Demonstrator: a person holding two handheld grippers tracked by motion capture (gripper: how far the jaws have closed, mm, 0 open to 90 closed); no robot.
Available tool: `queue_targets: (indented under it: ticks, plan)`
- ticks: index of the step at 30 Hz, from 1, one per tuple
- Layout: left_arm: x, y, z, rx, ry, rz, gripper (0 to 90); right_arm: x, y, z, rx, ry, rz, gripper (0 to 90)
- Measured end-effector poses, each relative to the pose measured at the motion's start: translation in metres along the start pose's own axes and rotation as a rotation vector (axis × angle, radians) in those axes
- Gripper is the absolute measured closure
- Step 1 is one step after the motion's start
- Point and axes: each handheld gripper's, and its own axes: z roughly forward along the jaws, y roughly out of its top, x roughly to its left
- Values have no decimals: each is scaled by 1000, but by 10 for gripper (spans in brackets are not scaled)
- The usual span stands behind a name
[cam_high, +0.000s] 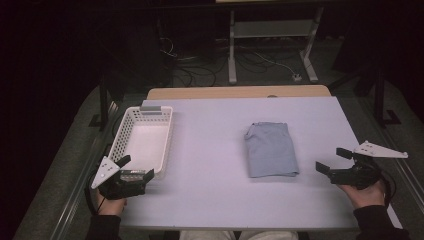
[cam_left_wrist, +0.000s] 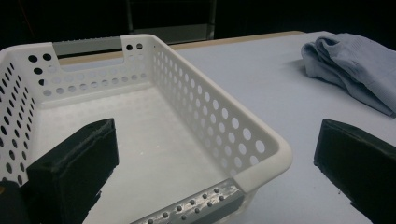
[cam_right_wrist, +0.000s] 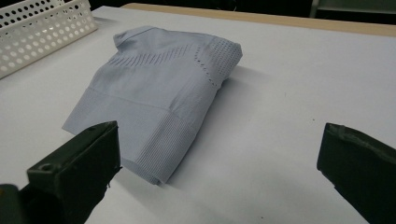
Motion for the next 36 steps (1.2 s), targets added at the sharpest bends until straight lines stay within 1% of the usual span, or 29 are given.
queue_targets:
  ticks: [4, 23, 33, 36]
  plan:
    - [0, 0, 0, 1, -1, 2, 0, 0, 0, 0, 10, 2, 1, 0]
    - [-1, 0, 0, 0, -2, 1, 0, 1, 1, -2, 1, 8, 4, 0]
    - [-1, 0, -1, 0, 0, 4, 0, 3, 6, -4, -9, 9, -1, 0]
    - [-1, 0, -1, 0, 2, 4, 0, 5, 9, -4, -7, 7, -11, 0]
